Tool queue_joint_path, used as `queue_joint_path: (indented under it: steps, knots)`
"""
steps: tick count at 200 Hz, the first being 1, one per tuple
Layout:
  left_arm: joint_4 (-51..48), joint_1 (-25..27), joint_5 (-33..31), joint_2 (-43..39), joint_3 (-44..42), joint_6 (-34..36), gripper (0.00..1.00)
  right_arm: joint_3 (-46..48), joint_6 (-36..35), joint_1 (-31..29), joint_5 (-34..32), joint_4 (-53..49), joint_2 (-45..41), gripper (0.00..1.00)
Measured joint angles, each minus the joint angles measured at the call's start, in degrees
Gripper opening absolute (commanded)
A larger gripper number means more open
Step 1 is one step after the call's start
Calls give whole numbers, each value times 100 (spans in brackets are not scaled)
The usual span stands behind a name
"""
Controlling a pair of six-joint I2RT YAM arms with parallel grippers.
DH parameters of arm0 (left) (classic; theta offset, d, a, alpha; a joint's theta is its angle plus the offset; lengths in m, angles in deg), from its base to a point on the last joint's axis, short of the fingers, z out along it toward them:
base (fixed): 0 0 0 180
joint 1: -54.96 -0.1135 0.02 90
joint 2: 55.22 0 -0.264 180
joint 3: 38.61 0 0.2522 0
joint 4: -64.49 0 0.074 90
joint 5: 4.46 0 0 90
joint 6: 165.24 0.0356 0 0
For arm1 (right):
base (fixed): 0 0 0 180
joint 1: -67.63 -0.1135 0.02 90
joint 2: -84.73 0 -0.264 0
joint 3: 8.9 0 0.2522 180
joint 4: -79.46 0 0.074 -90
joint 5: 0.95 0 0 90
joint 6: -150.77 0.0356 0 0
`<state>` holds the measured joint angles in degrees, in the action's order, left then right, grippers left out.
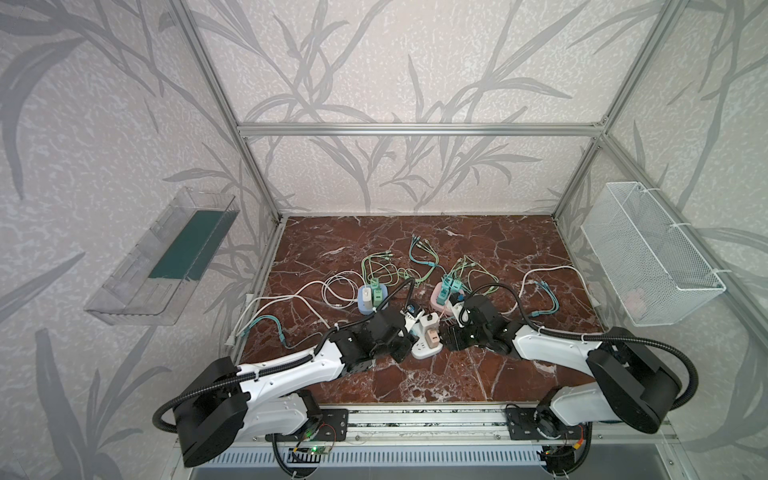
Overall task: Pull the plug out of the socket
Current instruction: 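Draw the teal charger away with the left gripper while the right holds the strip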
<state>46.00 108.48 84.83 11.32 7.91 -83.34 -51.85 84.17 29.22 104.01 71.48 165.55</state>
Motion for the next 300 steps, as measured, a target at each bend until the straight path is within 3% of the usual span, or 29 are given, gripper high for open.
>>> queue_joint_path:
  steps: [59,109,188,300]
  knots:
    - [-127,-98,-660,-706,-304,-776,16,162,31,0,-155,-74,-289,62]
    - [-498,-518,-782,-846,-341,-1370,16,461,57,0,-354,-166,-758,62]
    - [-516,-758,-315,-4,-304,-1810,17,695,33,0,-404,-238,-1353,62]
    - [74,-1021,48,597,-177,-2096,19,848,33,-39,-398,-238,-1556,63]
